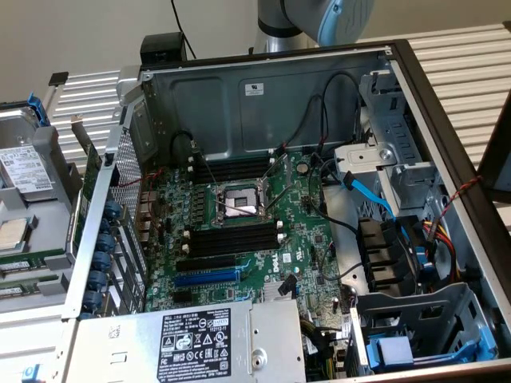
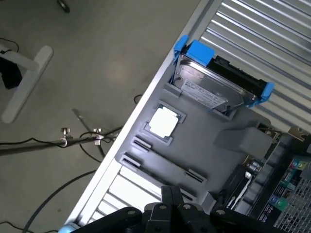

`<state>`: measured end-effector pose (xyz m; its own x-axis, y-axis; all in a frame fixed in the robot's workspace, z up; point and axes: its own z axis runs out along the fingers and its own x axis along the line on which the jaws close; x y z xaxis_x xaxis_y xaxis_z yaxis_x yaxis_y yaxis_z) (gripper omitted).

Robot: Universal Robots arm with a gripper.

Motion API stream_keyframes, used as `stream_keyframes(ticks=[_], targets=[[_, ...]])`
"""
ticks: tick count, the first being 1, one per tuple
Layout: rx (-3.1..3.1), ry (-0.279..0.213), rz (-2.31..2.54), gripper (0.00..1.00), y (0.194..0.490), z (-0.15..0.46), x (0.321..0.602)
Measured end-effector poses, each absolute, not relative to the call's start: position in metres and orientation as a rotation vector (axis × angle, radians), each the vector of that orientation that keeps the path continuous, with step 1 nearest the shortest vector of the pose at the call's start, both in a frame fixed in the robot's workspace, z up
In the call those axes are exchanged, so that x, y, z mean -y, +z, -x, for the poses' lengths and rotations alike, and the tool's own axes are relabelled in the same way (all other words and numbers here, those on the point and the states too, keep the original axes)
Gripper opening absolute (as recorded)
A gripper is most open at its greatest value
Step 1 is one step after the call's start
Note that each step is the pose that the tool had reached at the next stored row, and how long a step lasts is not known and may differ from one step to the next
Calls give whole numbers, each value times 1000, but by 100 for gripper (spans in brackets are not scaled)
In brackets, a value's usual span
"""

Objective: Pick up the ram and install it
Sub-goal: 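Pick up the ram and move it above insertion slot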

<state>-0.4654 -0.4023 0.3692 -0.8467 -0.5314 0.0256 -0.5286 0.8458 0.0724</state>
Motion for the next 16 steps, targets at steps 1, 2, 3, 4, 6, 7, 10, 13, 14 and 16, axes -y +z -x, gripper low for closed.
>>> stream_keyframes(ticks=[1,2,3,4,6,7,10,13,14,16], targets=[[2967,-96,-882,11,369,465,402],[2958,-96,-909,11,369,465,402],[2949,-95,-936,11,368,465,402],[2940,-94,-962,11,368,465,402],[2921,-93,-1015,11,368,465,402],[2911,-92,-1040,11,368,465,402],[2881,-90,-1118,11,367,465,402],[2847,-88,-1198,11,366,465,402],[2836,-87,-1222,11,366,465,402],[2813,-86,-1273,11,365,465,402]])
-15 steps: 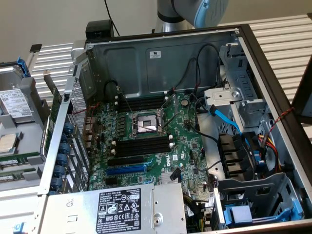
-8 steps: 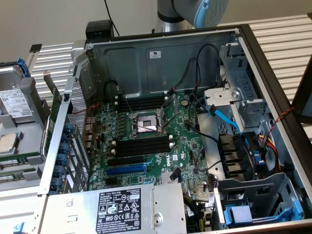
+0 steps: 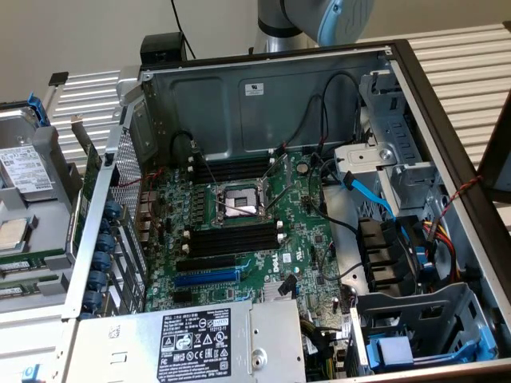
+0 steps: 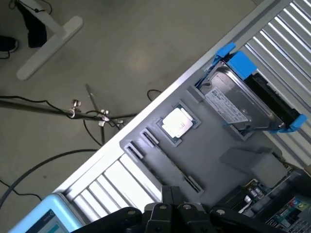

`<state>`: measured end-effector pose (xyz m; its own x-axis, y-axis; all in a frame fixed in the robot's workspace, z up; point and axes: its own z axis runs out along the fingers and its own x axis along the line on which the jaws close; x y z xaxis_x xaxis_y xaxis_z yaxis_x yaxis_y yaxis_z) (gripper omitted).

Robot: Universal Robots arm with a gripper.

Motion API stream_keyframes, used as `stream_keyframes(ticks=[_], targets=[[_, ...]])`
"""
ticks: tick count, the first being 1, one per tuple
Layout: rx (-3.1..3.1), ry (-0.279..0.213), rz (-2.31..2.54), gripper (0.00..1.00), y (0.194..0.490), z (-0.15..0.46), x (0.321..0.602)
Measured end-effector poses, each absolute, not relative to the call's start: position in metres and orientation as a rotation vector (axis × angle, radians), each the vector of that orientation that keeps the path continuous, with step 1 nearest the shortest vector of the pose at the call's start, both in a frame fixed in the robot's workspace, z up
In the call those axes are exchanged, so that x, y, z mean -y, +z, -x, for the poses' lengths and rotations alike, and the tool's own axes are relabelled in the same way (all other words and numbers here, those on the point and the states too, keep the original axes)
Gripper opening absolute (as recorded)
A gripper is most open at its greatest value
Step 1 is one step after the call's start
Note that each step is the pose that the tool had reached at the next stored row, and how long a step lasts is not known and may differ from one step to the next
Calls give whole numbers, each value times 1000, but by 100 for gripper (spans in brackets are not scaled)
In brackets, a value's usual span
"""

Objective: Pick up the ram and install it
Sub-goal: 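Pick up the ram and move it above insertion slot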

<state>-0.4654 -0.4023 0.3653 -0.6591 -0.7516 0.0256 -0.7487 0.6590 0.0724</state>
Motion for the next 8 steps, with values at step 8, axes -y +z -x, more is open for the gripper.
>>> stream_keyframes(ticks=[8], targets=[[2710,-79,-1472,11,364,465,402]])
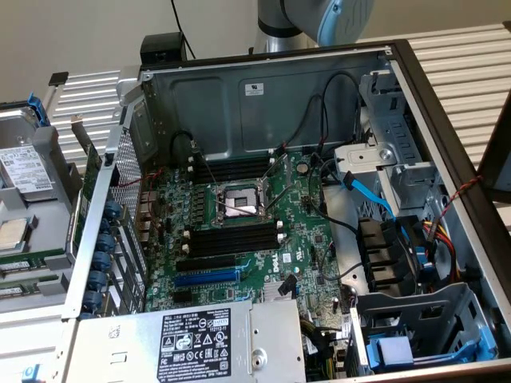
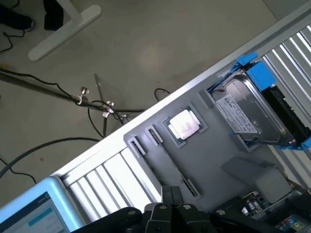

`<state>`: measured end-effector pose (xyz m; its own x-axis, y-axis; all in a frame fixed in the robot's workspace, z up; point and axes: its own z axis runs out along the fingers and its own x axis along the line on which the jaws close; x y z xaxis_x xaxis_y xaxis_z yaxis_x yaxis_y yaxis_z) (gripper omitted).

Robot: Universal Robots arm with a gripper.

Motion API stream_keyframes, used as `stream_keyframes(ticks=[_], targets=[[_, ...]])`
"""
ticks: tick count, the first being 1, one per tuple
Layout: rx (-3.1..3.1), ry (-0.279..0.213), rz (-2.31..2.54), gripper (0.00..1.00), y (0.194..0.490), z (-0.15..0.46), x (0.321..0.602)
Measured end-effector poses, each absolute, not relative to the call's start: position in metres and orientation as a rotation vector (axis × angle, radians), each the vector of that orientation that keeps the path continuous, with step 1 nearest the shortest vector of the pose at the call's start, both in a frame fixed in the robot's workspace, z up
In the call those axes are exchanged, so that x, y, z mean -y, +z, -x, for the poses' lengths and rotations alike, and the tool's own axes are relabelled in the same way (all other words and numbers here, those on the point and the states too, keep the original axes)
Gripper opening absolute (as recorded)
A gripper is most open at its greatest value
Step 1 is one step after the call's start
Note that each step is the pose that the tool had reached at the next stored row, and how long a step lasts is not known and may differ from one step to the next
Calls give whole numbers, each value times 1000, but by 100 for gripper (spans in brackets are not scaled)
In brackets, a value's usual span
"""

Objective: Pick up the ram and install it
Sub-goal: 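Pick up the ram and move it above insertion slot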

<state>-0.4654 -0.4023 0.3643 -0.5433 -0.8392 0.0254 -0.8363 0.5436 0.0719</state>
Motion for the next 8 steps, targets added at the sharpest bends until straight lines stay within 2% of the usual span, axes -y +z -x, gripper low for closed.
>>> stream_keyframes(ticks=[4,8], targets=[[2666,-65,-1571,11,364,465,402],[2672,-19,-1656,11,363,465,402]])
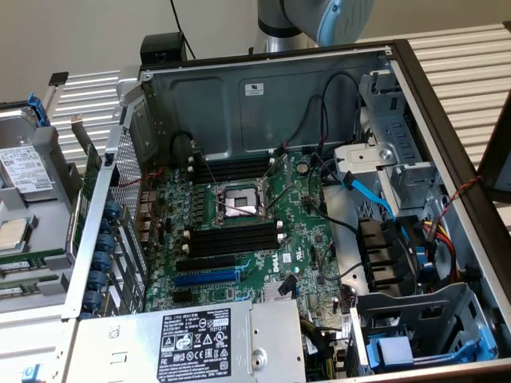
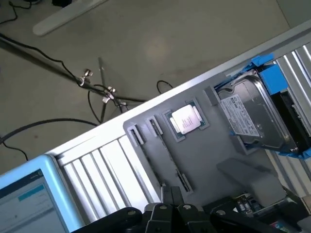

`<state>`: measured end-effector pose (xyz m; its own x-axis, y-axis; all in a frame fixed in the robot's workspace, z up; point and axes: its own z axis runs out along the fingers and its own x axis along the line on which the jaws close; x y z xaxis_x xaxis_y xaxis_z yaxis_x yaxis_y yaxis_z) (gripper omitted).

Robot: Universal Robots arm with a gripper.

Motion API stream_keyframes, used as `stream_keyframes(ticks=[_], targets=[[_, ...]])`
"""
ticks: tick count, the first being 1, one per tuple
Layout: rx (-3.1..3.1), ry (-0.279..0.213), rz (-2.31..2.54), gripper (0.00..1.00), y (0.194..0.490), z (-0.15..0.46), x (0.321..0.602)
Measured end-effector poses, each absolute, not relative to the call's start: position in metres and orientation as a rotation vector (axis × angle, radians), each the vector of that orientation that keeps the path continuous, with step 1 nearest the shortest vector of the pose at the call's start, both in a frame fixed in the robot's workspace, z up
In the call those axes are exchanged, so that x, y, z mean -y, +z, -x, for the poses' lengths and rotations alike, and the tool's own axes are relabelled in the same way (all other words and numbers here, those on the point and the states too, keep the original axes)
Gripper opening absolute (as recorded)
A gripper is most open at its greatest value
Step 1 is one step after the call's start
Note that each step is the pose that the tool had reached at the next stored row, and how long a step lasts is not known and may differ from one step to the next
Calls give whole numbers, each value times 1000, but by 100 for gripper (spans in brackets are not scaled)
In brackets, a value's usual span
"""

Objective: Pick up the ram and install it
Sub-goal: 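Pick up the ram and move it above insertion slot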

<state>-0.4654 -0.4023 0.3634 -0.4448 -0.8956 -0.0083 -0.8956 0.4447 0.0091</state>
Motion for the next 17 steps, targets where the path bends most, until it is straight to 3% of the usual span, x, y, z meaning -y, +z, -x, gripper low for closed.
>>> stream_keyframes(ticks=[5,17], targets=[[-2574,-10,1743,11,362,465,402],[-2380,-17,1981,11,357,465,402]])
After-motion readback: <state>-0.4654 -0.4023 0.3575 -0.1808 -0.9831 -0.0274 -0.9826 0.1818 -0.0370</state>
